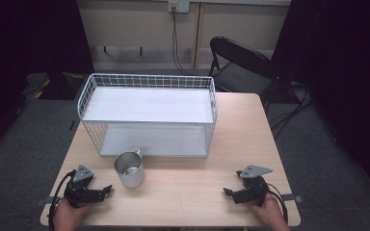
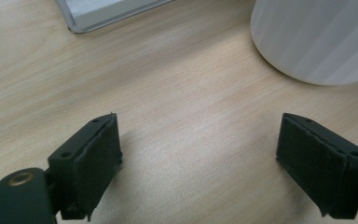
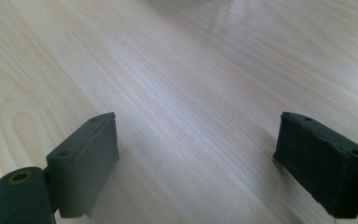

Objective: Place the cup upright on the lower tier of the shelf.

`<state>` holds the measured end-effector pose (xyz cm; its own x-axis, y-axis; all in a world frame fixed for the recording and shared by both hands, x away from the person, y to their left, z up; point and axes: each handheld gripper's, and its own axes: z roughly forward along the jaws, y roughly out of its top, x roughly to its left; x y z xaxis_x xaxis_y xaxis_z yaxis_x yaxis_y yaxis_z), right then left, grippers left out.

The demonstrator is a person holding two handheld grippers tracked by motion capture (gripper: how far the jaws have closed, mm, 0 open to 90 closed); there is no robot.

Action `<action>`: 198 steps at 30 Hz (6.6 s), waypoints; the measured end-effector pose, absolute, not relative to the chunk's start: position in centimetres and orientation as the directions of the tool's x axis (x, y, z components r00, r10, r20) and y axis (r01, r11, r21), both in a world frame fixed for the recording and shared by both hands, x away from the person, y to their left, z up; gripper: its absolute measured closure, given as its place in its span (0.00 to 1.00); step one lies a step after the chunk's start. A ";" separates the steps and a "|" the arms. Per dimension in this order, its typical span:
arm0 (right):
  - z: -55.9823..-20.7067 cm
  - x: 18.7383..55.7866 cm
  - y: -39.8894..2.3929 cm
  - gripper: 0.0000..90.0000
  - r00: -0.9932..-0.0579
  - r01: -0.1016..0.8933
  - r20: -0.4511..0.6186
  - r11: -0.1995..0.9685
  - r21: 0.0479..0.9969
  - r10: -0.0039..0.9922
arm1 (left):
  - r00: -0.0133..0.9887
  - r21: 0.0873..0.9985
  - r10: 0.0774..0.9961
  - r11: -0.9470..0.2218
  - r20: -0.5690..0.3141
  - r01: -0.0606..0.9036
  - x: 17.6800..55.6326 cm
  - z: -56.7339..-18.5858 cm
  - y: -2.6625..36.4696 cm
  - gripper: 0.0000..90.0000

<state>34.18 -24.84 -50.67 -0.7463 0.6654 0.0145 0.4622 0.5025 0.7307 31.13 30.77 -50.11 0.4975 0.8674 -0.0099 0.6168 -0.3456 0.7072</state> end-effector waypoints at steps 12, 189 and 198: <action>-50.7 34.2 -24.9 0.13 -0.747 0.462 0.016 0.503 0.730 0.664 | 0.451 0.706 0.892 -0.297 -0.035 0.643 30.9 -48.8 31.3 0.21; -50.7 34.3 -24.8 0.13 -0.752 0.457 0.015 0.506 0.732 0.659 | 0.387 0.772 0.922 -0.234 -0.017 0.591 38.1 -39.7 22.8 0.92; -50.7 34.3 -24.8 0.13 -0.752 0.457 0.015 0.506 0.732 0.659 | 0.378 0.778 0.926 -0.232 -0.007 0.584 38.7 -40.0 22.4 0.92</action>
<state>34.29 -24.85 -50.69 -0.7523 0.6587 0.0151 0.4573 0.5056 0.7316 38.69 22.37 -39.96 0.3775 0.9260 -0.0072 0.5841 -0.2321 0.7778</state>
